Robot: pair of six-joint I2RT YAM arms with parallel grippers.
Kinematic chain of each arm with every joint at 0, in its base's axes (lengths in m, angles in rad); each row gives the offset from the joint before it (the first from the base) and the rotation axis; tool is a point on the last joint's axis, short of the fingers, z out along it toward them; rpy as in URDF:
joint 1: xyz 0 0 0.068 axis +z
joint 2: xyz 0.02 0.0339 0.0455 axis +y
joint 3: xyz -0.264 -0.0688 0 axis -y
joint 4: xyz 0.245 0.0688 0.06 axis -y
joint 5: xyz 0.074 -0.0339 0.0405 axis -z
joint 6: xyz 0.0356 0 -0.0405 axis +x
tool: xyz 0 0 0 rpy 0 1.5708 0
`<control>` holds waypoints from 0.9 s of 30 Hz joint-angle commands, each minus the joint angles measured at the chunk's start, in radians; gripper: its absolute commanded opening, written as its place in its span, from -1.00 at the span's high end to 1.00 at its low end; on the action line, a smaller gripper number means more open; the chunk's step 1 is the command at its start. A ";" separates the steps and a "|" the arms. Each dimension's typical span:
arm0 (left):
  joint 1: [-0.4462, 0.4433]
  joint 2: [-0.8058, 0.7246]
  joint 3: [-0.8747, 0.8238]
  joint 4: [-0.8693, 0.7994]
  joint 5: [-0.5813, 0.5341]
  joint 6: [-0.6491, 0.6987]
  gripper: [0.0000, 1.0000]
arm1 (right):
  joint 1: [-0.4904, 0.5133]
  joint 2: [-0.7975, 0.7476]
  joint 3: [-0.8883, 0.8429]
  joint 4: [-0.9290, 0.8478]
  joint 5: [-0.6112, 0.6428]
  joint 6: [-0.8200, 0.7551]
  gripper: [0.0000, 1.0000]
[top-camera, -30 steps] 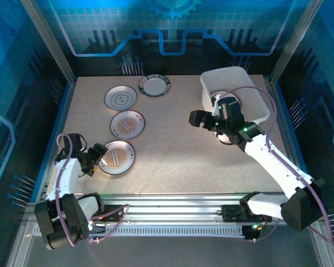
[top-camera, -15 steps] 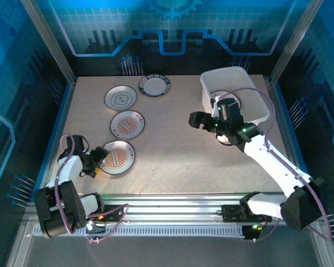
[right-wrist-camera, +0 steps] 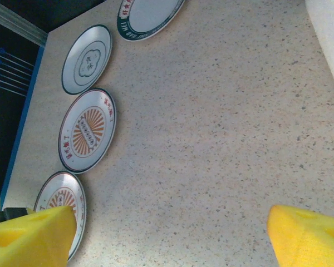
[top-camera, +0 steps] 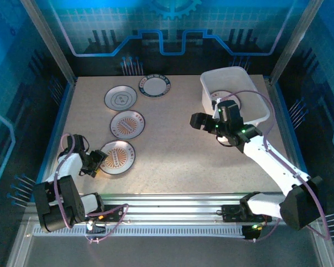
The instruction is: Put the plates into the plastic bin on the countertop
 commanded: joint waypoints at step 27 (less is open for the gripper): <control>-0.096 -0.042 0.002 0.050 0.082 0.039 0.59 | -0.031 0.008 -0.045 0.059 -0.027 0.046 -0.78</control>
